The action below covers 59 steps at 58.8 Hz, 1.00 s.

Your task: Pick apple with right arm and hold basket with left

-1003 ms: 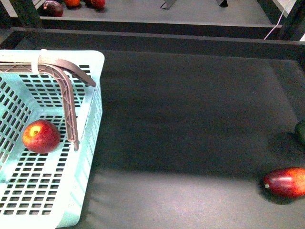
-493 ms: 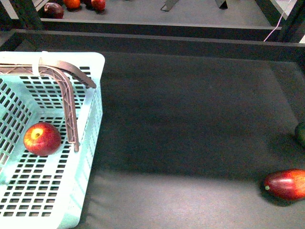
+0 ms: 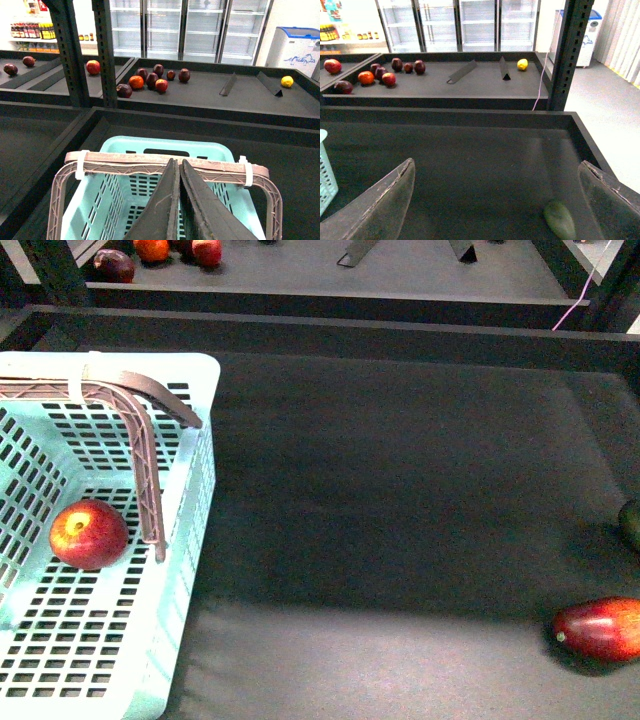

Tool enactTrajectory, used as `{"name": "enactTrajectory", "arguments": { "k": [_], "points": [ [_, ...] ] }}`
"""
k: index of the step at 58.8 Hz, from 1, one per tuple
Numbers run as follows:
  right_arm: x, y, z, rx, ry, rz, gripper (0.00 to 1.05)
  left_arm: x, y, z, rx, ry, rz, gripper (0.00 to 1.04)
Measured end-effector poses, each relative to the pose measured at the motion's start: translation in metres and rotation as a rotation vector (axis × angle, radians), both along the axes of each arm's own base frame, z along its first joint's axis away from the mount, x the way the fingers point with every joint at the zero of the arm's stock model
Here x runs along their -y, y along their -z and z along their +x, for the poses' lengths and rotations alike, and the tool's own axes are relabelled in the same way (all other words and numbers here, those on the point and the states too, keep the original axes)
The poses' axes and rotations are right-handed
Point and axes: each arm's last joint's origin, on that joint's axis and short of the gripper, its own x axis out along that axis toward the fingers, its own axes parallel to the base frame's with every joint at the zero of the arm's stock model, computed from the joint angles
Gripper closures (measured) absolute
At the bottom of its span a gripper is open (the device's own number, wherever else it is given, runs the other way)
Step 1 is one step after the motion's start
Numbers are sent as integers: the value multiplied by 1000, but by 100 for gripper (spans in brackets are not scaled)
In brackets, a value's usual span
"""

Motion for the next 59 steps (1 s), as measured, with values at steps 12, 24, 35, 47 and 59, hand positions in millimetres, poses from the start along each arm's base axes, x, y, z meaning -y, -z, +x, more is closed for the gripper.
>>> {"name": "enactTrajectory", "arguments": {
  "k": [12, 24, 35, 47, 59],
  "points": [
    [0, 0, 0, 0, 0, 0, 9, 0, -1, -7, 4, 0, 0, 101],
    [0, 0, 0, 0, 0, 0, 9, 0, -1, -12, 3, 0, 0, 101],
    [0, 0, 0, 0, 0, 0, 9, 0, 0, -15, 3, 0, 0, 101],
    [0, 0, 0, 0, 0, 0, 9, 0, 3, -26, -9, 0, 0, 101],
    [0, 0, 0, 0, 0, 0, 9, 0, 3, -27, -3, 0, 0, 101]
  ]
}}
